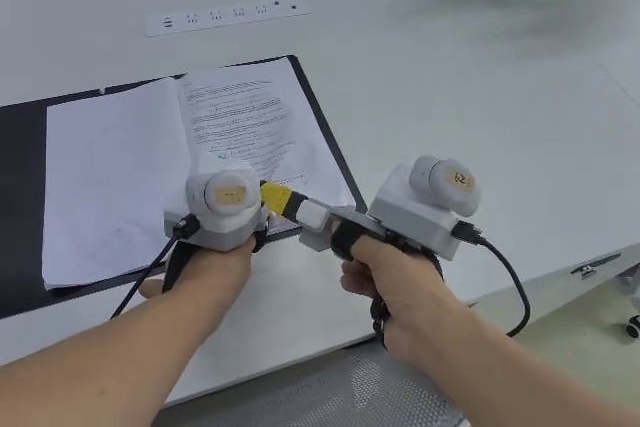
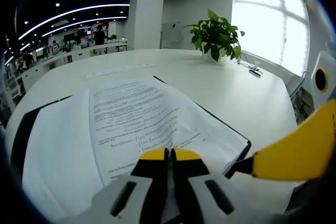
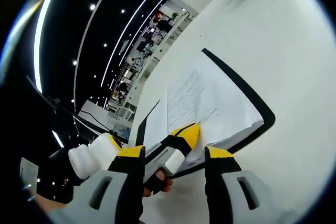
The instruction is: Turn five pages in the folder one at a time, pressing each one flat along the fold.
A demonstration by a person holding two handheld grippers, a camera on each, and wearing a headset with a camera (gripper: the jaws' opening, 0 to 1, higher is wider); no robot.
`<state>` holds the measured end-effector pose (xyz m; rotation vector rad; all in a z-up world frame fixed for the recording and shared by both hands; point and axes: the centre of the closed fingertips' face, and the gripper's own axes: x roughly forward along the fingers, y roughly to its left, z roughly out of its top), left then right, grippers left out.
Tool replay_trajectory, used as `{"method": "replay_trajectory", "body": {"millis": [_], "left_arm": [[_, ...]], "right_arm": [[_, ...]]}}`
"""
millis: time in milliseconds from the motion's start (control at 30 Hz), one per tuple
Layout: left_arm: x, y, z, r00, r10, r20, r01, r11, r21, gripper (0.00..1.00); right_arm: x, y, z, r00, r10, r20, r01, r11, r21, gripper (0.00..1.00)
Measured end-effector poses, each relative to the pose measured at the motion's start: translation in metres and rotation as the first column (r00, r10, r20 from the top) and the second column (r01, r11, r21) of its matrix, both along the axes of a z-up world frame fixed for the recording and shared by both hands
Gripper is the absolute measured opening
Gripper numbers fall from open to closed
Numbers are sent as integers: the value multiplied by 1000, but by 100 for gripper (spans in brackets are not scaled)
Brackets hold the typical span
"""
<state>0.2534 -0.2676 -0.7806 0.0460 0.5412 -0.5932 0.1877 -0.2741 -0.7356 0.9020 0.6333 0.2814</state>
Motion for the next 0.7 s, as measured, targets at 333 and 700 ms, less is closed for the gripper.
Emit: {"method": "replay_trajectory", "body": {"millis": [333,700], "left_arm": [[0,0,-1,1000,0,1,0,1000,-3,1],[0,0,-1,1000,-4,5,4,1000,-4,2]], "right_arm": [[5,0,-9,999,-30,-24,30,999,14,45],[14,-16,-26,987,-139,-85,139,990,-7,27]]}}
